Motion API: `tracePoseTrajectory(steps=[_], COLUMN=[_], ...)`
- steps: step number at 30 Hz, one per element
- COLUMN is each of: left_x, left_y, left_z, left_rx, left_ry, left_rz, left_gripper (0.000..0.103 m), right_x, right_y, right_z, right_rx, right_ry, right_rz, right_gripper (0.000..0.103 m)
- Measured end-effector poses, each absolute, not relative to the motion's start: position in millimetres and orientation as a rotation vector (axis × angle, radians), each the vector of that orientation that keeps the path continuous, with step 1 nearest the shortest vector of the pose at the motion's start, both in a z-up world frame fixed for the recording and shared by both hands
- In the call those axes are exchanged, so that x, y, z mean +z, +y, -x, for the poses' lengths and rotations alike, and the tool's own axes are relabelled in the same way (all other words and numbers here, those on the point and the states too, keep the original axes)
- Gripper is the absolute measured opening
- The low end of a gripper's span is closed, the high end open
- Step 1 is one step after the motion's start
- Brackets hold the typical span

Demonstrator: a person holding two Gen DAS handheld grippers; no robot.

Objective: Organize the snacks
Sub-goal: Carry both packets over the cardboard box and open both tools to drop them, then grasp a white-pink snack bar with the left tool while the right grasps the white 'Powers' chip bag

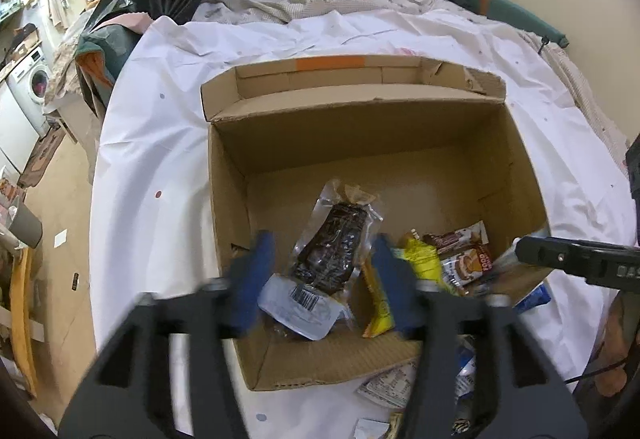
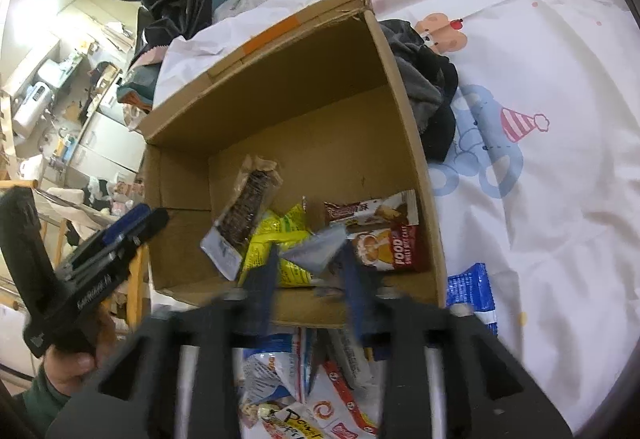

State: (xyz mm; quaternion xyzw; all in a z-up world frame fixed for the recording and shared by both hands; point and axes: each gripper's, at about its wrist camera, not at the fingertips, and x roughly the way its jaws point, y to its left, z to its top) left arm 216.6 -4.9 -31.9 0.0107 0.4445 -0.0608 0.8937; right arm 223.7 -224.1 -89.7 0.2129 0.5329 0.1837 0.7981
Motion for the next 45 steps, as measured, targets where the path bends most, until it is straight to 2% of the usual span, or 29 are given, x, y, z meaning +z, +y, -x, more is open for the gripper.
tracePoseTrajectory(steps=[1, 3, 4, 22, 31, 37, 38, 39, 40, 41, 42, 43, 45], left_x=[-30, -28, -28, -28, -66, -119, -127, -132, -138, -144, -149, -155, -159], left_y=[-5, -7, -7, -3, -20, -17, -17, -17, -17, -17, -15, -14, -16], left_z=[-216, -215, -214, -174, -138, -125, -123, -123, -123, -124, -124, -123, -123], left_rx=[-0.132, -0.14, -0.139, -0.178, -0.243, -0.254, -0.255, -0.259, -0.267, -0.27, -0.265, -0.26, -0.263], left_ry=[0.913, 0.907, 0.905, 0.956, 1.178, 1.444, 1.472, 1.491, 1.518, 1.542, 1.566, 1.591, 1.607], left_rz=[-0.015, -0.013, -0.014, -0.051, -0.143, -0.105, -0.102, -0.097, -0.087, -0.076, -0.064, -0.053, -0.057], left_gripper=[0.072, 0.083, 0.084, 0.084, 0.084, 0.083, 0.081, 0.071, 0.055, 0.046, 0.028, 0.016, 0.016], right_x=[-89, -84, -82, -76, -72, -73, -73, -72, -71, -71, -70, -70, -71], right_y=[-225, -226, -226, -234, -237, -245, -245, -245, -245, -244, -245, -245, -246], right_z=[-224, -222, -222, -209, -188, -181, -180, -179, -177, -176, -174, -173, -170], right_rx=[0.393, 0.394, 0.399, 0.372, 0.363, 0.356, 0.363, 0.363, 0.364, 0.364, 0.362, 0.361, 0.367], right_ry=[1.136, 1.108, 1.106, 1.088, 1.091, 1.099, 1.101, 1.1, 1.098, 1.098, 1.096, 1.096, 1.1], right_rz=[-0.47, -0.463, -0.456, -0.49, -0.473, -0.478, -0.476, -0.47, -0.458, -0.451, -0.443, -0.44, -0.441], right_gripper=[0.084, 0.084, 0.085, 0.085, 0.085, 0.085, 0.085, 0.085, 0.085, 0.085, 0.085, 0.085, 0.085])
